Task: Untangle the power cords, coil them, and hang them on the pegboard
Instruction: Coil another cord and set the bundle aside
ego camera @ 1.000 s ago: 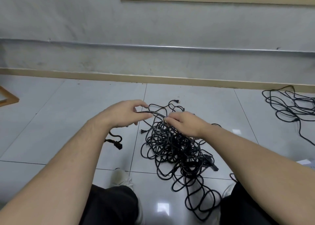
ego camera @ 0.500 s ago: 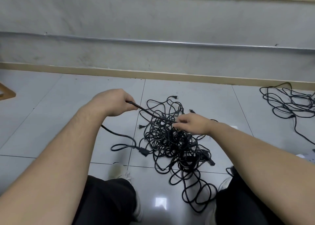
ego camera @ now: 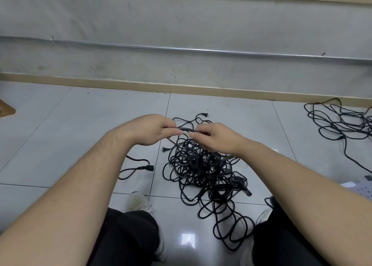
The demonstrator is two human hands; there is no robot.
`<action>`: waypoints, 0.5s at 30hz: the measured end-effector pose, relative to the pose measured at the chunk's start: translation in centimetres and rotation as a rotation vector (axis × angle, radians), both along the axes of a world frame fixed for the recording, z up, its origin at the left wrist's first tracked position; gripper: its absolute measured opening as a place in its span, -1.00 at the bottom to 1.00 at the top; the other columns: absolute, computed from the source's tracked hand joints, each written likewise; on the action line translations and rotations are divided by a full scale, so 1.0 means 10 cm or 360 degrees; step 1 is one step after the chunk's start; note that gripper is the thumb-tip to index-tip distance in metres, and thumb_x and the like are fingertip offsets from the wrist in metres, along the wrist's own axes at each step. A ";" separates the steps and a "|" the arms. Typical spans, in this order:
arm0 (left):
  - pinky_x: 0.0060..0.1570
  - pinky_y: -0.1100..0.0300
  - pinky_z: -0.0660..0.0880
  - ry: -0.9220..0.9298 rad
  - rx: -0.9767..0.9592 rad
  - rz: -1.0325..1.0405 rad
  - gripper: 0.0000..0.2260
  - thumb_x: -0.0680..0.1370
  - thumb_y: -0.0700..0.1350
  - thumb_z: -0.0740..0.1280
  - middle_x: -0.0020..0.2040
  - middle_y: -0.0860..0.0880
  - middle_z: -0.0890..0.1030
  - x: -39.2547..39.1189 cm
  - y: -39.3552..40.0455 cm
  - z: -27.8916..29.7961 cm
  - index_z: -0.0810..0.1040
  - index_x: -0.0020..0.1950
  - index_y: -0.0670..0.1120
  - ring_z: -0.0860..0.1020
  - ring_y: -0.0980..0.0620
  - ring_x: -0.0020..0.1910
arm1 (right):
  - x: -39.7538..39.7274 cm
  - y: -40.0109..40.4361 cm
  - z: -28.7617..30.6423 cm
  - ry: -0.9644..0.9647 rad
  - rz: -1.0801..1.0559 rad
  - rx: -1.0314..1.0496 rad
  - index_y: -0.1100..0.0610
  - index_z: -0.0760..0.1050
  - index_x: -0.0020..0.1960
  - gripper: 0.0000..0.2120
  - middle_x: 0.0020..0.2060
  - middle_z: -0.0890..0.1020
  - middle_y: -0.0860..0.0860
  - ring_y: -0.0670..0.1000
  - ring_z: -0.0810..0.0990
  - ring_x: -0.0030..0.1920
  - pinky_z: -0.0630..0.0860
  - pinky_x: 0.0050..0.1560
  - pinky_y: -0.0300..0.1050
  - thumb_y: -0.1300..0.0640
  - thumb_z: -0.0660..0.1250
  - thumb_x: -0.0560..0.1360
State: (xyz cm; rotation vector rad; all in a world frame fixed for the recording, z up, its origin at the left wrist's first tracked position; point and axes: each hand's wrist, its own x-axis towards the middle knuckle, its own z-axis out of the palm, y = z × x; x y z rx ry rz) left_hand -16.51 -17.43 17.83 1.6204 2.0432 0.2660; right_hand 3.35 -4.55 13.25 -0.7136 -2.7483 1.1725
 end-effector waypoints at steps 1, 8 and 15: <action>-0.40 0.30 0.26 0.0010 0.0029 0.0035 -0.62 0.66 0.17 0.27 -0.40 0.04 0.38 -0.03 -0.01 0.01 0.50 -0.20 -0.08 0.33 0.16 -0.45 | 0.05 0.07 -0.06 -0.0121 -0.0005 -0.0003 0.04 0.47 -0.18 -0.63 -0.38 0.54 -0.09 -0.09 0.48 -0.36 0.48 -0.18 -0.08 -0.23 0.27 0.62; -0.27 0.12 0.33 0.0306 -0.0014 0.0346 -0.60 0.64 0.24 0.25 -0.32 -0.02 0.52 -0.20 0.01 0.04 0.56 -0.15 -0.06 0.46 0.00 -0.29 | 0.28 0.35 -0.32 -0.0402 -0.0091 0.0181 0.11 0.50 -0.04 -0.62 -0.18 0.60 0.02 0.04 0.55 -0.11 0.49 -0.01 -0.05 -0.17 0.14 0.68; -0.24 0.25 0.41 -0.0089 -0.0015 0.0178 -0.43 0.57 0.25 0.35 0.05 0.04 0.59 -0.03 -0.02 0.08 0.26 0.54 0.27 0.51 0.21 -0.24 | 0.18 0.21 0.08 0.0043 -0.0068 0.0374 0.08 0.61 0.18 -0.74 -0.16 0.65 -0.10 -0.13 0.55 -0.17 0.45 -0.03 -0.14 -0.02 0.22 0.69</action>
